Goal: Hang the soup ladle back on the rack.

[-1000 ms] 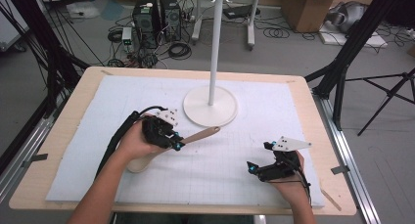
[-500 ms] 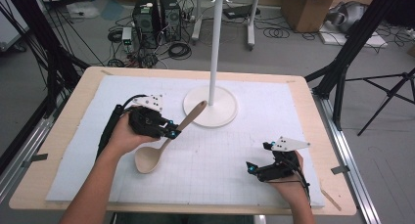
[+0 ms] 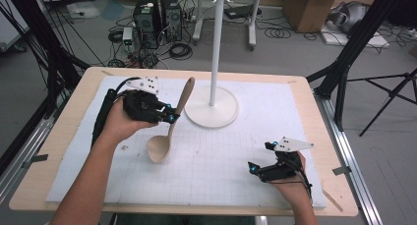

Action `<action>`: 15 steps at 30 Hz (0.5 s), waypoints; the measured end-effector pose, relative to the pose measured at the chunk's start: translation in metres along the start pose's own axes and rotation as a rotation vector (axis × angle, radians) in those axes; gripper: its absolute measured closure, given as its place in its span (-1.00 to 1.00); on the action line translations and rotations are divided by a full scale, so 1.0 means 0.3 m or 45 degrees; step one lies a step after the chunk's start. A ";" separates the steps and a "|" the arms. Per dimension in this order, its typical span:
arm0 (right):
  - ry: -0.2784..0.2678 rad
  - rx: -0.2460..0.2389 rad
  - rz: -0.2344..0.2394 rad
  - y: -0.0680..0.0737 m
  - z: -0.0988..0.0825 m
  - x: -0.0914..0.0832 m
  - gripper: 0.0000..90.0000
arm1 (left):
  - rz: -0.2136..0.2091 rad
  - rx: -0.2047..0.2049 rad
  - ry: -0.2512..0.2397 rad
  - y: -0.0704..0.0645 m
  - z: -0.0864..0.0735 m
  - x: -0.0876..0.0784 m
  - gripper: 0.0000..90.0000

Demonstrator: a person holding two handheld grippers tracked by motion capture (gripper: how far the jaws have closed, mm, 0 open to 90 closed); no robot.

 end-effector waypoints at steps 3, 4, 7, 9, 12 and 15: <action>-0.005 -0.011 0.004 0.000 0.002 -0.001 -0.99 | 0.011 0.005 -0.004 0.016 0.031 -0.023 0.70; -0.005 -0.011 0.004 0.000 0.002 -0.001 -0.99 | 0.011 0.005 -0.004 0.016 0.031 -0.023 0.70; -0.008 -0.003 0.007 0.001 0.005 -0.002 -0.99 | 0.026 -0.002 -0.011 0.033 0.059 -0.044 0.70; -0.008 -0.002 0.008 0.001 0.005 -0.003 -0.99 | 0.028 -0.008 -0.014 0.043 0.077 -0.055 0.70; -0.008 -0.006 0.009 0.002 0.005 -0.002 -0.99 | 0.026 -0.007 -0.013 0.059 0.103 -0.071 0.70; -0.010 -0.002 0.013 0.003 0.005 -0.003 -0.99 | 0.027 -0.006 -0.018 0.071 0.131 -0.087 0.70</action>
Point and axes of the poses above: each handheld gripper's, and its own axes: x roughly forward along the jaws, z roughly out of its top, y roughly to its left, the point moved 2 cm from there along x, roughly forward along the jaws, and after that the axes turned 3 degrees about y, right-handed, at the moved point
